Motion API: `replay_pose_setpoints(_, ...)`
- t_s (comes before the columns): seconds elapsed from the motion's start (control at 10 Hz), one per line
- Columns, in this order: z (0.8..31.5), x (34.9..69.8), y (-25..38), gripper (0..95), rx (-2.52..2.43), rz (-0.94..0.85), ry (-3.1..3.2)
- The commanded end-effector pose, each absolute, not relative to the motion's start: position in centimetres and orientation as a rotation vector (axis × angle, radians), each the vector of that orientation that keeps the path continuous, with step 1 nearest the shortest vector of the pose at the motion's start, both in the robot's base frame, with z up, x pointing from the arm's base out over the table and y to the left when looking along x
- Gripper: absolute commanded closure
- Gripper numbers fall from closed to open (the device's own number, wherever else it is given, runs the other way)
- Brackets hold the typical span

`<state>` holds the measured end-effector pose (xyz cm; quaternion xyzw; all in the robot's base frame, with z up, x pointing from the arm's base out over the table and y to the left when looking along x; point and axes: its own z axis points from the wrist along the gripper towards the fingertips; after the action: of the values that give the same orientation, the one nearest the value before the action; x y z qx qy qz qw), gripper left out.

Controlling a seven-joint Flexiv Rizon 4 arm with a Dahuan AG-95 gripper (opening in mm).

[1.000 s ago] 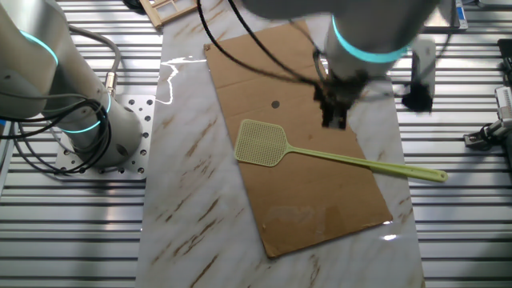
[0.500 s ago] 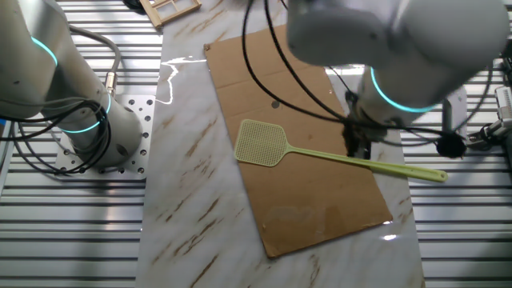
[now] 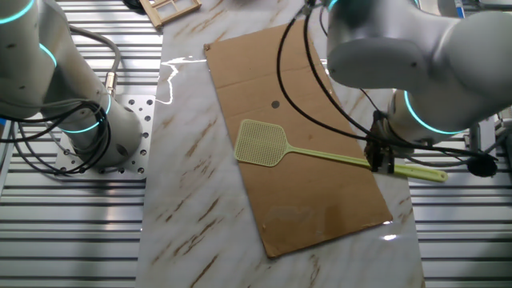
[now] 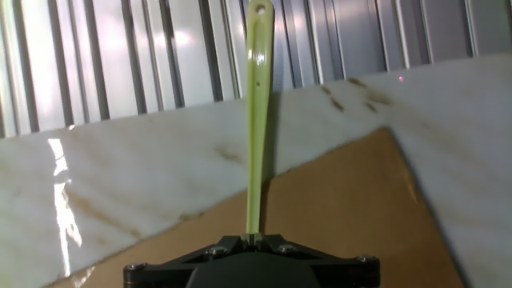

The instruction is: Swat with a flyswatter

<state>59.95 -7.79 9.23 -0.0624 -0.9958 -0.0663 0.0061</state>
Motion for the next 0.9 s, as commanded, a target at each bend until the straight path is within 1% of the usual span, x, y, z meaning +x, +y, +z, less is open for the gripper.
replay_pose_setpoints(0.1, 9.2, 60.1, -7.8, 95.0, -0.19, -0.206, -3.119)
replay_pose_setpoints(0.7, 8.1, 62.6, -7.6, 95.0, -0.166, -0.202, -3.122)
replay_pose_setpoints(0.9, 8.0, 62.7, -7.5, 95.0, -0.153, -0.202, -3.124)
